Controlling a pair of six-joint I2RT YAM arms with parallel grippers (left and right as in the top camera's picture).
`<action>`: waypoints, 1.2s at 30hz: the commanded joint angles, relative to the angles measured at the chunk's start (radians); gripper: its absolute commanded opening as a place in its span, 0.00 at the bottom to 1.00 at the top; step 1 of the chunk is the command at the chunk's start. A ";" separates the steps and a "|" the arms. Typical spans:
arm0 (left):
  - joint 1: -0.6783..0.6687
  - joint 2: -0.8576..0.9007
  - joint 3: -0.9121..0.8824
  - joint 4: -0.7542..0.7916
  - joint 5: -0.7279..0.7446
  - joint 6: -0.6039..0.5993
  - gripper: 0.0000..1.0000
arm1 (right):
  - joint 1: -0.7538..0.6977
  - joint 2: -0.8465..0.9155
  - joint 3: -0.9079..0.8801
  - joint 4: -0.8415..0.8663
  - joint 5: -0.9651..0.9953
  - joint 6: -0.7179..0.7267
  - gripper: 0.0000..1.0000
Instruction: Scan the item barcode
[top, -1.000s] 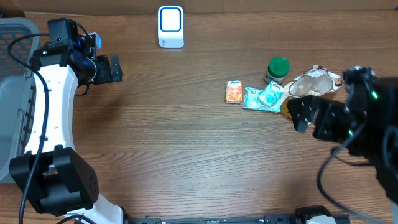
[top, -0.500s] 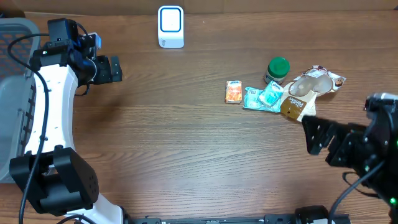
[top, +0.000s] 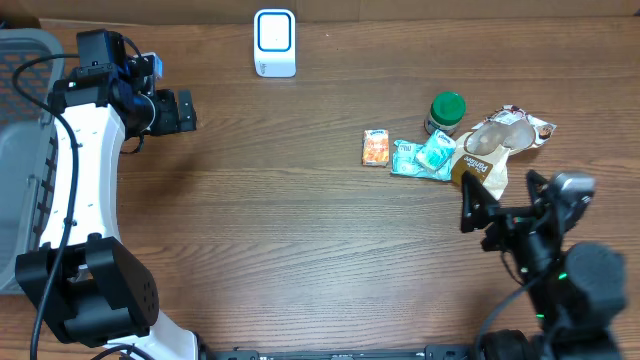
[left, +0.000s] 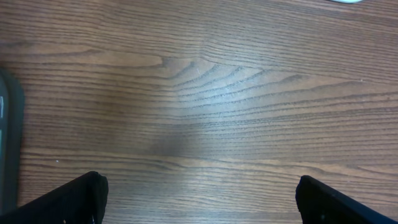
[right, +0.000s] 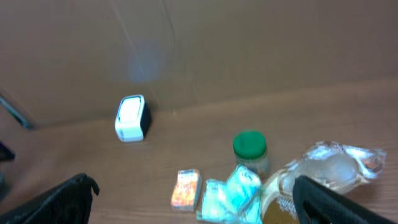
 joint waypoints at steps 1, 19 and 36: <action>0.001 -0.011 0.017 0.002 0.001 0.016 1.00 | -0.006 -0.124 -0.217 0.135 -0.023 -0.007 1.00; 0.001 -0.011 0.017 0.002 0.001 0.016 1.00 | 0.006 -0.430 -0.655 0.392 -0.025 -0.008 1.00; 0.001 -0.011 0.017 0.002 0.001 0.016 1.00 | 0.006 -0.430 -0.655 0.393 -0.025 -0.007 1.00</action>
